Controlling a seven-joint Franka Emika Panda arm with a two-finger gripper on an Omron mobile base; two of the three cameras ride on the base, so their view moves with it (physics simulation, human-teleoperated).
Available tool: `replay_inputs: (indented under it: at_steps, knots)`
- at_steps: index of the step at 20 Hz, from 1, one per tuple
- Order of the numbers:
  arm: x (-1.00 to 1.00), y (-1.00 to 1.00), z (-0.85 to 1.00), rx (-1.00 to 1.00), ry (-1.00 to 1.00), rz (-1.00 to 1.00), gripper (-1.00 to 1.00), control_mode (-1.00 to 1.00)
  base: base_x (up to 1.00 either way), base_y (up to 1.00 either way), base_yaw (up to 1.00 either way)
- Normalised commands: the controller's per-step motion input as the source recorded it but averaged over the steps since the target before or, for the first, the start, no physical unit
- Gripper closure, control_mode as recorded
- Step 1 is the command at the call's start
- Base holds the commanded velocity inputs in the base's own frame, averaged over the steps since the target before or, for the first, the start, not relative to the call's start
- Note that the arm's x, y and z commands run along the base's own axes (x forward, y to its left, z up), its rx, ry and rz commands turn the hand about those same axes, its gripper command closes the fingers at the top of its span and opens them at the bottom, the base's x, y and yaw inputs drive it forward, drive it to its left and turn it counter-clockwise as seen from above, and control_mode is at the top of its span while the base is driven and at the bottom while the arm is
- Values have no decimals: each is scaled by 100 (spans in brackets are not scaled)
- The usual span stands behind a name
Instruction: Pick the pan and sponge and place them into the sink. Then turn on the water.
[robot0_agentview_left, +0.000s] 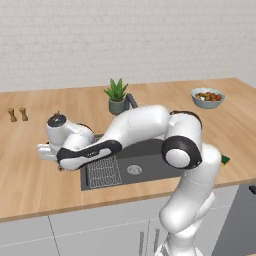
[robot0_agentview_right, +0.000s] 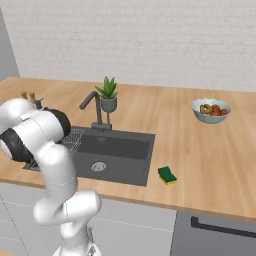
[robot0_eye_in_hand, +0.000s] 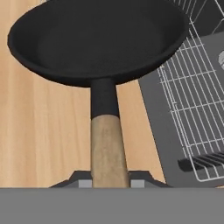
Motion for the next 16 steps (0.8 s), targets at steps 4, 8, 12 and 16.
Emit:
replay_inputs:
  at_steps: [4,8,12,16]
  knots:
    - [-12,-76,45,8,-3,4,100,-100,0,0,0]
    - [-6,-74,42,0,0,17,100,-100,0,0,0]
    - [-7,-86,32,-1,0,27,100,-100,0,0,0]
    - [-7,-97,16,-12,0,42,100,-100,0,0,0]
